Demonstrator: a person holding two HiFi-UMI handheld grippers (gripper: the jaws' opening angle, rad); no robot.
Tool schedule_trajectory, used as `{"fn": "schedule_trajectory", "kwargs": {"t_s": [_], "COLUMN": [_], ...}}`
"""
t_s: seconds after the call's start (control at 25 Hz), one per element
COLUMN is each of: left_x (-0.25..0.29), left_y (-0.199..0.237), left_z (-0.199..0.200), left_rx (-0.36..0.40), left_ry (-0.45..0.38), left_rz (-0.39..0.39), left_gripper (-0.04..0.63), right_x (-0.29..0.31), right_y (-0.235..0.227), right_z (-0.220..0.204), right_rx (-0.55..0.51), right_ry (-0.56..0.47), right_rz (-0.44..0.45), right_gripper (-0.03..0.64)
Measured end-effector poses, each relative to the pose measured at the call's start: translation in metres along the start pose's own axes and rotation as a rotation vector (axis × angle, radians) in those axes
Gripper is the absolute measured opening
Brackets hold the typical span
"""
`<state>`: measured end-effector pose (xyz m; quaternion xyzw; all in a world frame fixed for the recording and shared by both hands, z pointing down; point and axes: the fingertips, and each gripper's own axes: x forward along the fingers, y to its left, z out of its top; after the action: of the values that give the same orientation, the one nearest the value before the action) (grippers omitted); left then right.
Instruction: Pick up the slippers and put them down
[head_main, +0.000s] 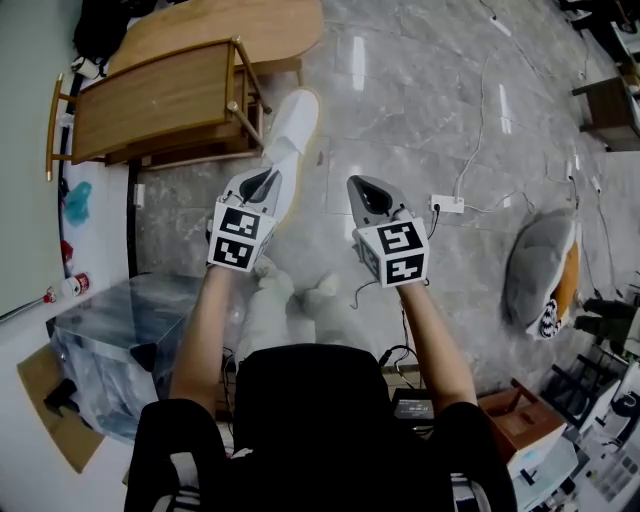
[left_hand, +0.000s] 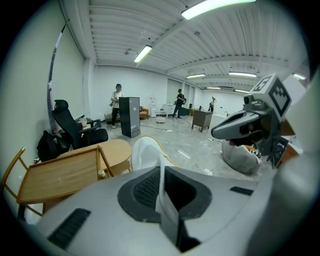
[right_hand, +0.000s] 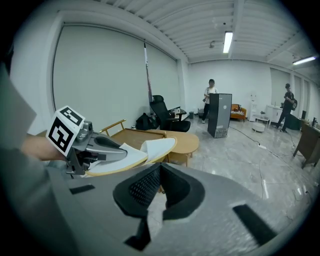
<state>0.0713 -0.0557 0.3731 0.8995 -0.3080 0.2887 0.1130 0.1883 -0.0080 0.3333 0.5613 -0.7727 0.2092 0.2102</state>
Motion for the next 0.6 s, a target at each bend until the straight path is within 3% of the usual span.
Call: {"fn": "schedule_trajectory", "kwargs": {"t_s": [0.24,0.6], "left_x": [0.046,0.130], "left_y": [-0.002,-0.005], "left_z": [-0.040,-0.139], "left_rx": [0.032,0.048], "left_ry": [0.013,0.053], "left_rz": [0.009,-0.006], "left_gripper": [0.017,0.017], "right_x": [0.032,0.091], "right_y": [-0.017,-0.049], "right_z": [-0.051,-0.164], "right_rx": [0.020,0.085], "right_ry": [0.011,0.038], "right_rz": [0.008,-0.016], "right_gripper": [-0.002,-0.002]}}
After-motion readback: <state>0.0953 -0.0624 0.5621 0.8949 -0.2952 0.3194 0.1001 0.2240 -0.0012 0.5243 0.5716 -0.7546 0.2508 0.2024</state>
